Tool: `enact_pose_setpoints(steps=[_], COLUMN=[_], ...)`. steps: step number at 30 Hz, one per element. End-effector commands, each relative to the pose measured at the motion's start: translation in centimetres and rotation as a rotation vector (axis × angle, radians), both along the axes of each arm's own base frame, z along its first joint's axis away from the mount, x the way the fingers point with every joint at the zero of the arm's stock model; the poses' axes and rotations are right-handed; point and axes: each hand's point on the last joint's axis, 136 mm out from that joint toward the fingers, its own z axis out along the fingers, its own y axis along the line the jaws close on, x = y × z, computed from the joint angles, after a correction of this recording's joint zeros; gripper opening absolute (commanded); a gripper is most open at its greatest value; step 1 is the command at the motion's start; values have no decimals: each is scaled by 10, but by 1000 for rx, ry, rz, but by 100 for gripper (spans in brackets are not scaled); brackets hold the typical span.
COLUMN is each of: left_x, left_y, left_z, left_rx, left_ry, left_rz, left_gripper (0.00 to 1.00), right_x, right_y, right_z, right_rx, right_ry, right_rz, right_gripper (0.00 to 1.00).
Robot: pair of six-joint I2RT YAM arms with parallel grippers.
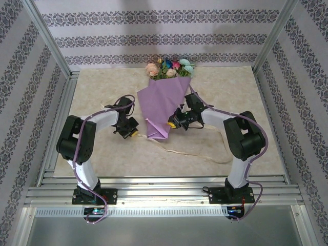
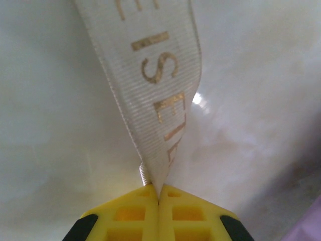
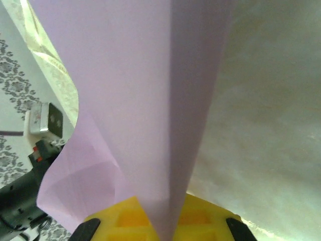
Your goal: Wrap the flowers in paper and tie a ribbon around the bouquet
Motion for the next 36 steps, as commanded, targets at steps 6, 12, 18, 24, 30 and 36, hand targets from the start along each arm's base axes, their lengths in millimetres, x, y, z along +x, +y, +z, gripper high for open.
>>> enact_pose_setpoints(steps=[6, 12, 18, 24, 30, 36], left_x=[89, 126, 133, 115, 83, 67], left_y=[35, 63, 44, 22, 30, 30], left_z=[-1, 14, 35, 55, 72, 74], left_rx=[34, 21, -121, -236, -173, -168], left_ry=[-115, -164, -220, -240, -222, -204], left_rz=[102, 175, 187, 177, 185, 167], left_gripper=[0, 0, 0, 0, 0, 0], right_x=[-6, -32, -70, -56, -36, -1], right_y=[-7, -9, -21, -54, -120, -152], right_z=[47, 32, -20, -6, 16, 9], right_rx=[33, -6, -139, -310, -491, -568], right_ry=[-7, 35, 109, 5, -71, -42], right_rz=[28, 59, 103, 85, -83, -195], right_gripper=[0, 0, 11, 47, 54, 51])
